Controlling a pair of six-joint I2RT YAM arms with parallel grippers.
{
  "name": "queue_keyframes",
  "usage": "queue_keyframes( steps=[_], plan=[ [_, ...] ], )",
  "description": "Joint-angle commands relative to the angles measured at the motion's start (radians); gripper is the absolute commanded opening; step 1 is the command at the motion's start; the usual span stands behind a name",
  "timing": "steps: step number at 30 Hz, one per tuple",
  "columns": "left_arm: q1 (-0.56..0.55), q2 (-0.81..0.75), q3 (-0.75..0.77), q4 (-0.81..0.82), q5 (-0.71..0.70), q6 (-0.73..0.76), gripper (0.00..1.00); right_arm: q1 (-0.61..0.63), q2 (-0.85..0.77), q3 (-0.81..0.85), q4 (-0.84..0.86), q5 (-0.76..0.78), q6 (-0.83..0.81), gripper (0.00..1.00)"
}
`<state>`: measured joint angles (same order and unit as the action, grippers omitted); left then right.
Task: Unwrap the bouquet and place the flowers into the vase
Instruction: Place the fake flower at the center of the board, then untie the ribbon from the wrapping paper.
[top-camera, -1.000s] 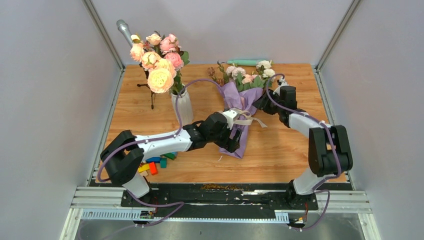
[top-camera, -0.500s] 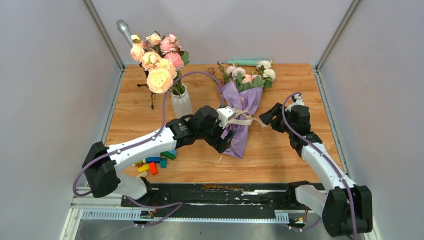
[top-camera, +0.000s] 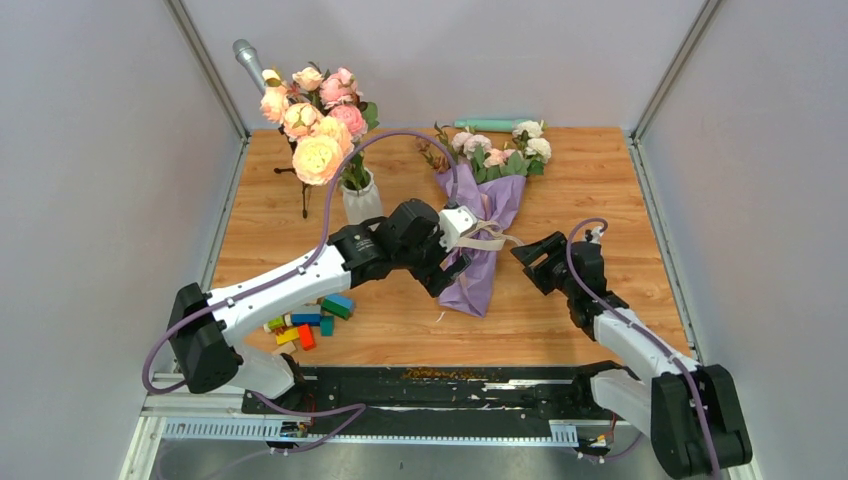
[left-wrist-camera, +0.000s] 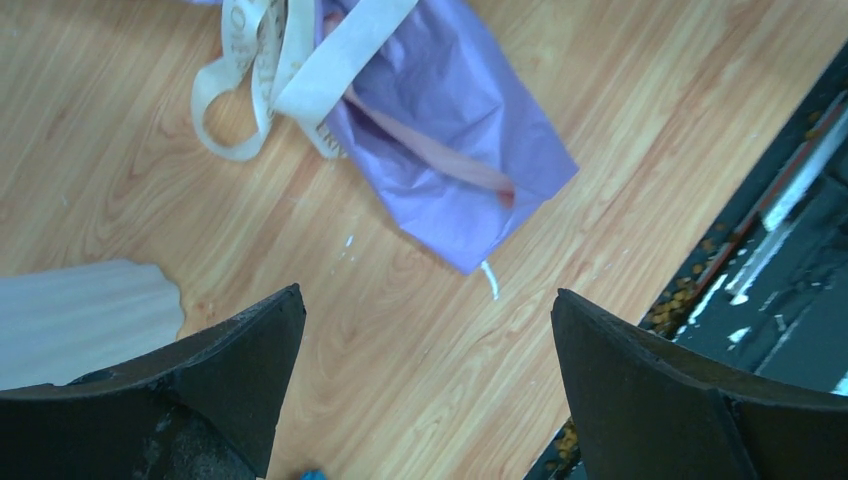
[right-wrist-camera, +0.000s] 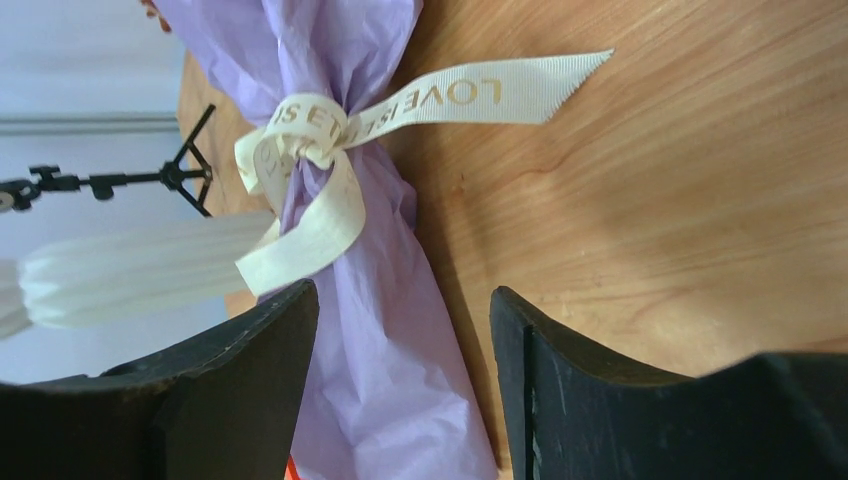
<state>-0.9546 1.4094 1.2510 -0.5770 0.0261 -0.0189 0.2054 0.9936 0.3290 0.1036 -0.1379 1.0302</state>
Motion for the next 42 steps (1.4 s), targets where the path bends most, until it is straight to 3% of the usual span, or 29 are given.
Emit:
queue_keyframes(
  steps=[1, 7, 13, 27, 42],
  plan=[
    [0.004, -0.036, -0.061, 0.018, -0.107, 0.025, 1.00, 0.008, 0.090, 0.017, 0.202, 0.076, 0.133, 0.64],
    [0.004, -0.044, -0.085, 0.034, -0.138, 0.001, 1.00, 0.009, 0.212, 0.060, 0.242, 0.183, 0.161, 0.62],
    [0.004, -0.062, -0.086, 0.029, -0.201, 0.014, 1.00, 0.009, 0.335, 0.101, 0.296, 0.186, 0.179, 0.60],
    [0.004, -0.064, -0.084, 0.029, -0.169, 0.005, 1.00, 0.009, 0.504, 0.180, 0.298, 0.224, 0.196, 0.54],
    [0.004, -0.070, -0.087, 0.028, -0.193, 0.012, 1.00, 0.008, 0.516, 0.193, 0.316, 0.287, 0.173, 0.09]
  ],
)
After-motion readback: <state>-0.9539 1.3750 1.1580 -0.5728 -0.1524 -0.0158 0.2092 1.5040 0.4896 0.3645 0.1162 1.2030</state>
